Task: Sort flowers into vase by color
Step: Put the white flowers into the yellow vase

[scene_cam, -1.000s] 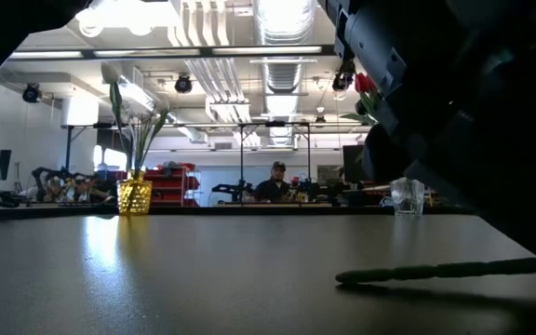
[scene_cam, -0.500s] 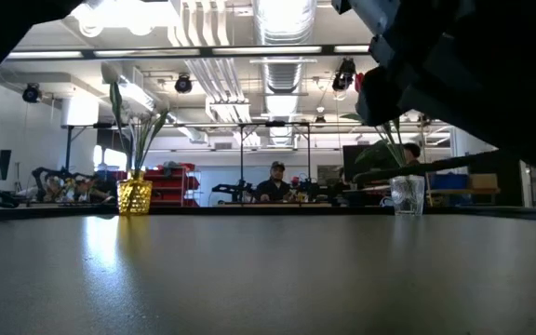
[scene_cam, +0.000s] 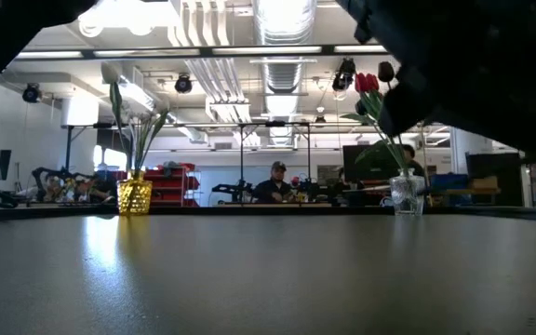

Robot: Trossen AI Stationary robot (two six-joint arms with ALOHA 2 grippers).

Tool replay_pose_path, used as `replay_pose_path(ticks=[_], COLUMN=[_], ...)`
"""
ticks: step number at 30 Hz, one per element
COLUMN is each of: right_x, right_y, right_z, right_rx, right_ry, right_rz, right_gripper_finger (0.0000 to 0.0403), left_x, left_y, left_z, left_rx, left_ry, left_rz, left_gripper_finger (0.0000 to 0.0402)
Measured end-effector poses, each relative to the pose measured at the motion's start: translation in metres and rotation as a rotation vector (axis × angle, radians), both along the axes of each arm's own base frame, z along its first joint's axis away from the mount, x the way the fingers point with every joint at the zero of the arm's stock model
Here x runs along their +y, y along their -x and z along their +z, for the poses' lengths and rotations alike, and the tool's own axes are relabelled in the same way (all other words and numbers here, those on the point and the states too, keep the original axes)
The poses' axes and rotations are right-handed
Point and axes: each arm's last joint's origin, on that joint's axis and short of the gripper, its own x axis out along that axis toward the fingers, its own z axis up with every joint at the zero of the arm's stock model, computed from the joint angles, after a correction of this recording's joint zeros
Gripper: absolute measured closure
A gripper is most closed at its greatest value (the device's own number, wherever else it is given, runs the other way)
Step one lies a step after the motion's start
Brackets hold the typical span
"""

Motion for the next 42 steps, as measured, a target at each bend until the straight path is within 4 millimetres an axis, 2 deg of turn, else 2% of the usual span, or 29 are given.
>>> replay_pose_path(ticks=[7,11,18,20,28,36,42], right_x=[0.000,0.000,0.000,0.001,0.001,-0.001,0.000], right_y=[0.000,0.000,-0.003,-0.005,-0.010,-0.013,-0.032], right_z=[0.002,0.002,0.008,0.011,0.021,0.033,0.036], right_rx=[-0.007,-0.009,-0.070,-0.096,-0.212,-0.314,-0.383], right_ry=[-0.001,-0.003,0.007,0.018,0.033,0.102,0.082], right_rz=[0.000,0.001,0.016,0.023,0.020,-0.049,-0.060], right_gripper_finger=[0.0394,0.0394,0.0394,0.0394,0.0394,0.0394,0.0394], left_x=[0.007,0.022,0.060,0.068,0.094,0.134,0.168], left_y=[0.001,0.017,0.071,0.088,0.146,0.213,0.261], left_z=[-0.011,-0.010,0.013,0.016,0.055,0.085,0.100], left_rx=[-0.090,-0.148,-0.333,-0.358,-0.551,-0.716,-0.823], left_ry=[0.054,0.102,0.212,0.196,0.216,0.169,0.118], left_rz=[0.007,0.051,0.160,0.204,0.274,0.409,0.504], left_gripper_finger=[0.0401,0.0402,0.0401,0.0401,0.0401,0.0401,0.0401])
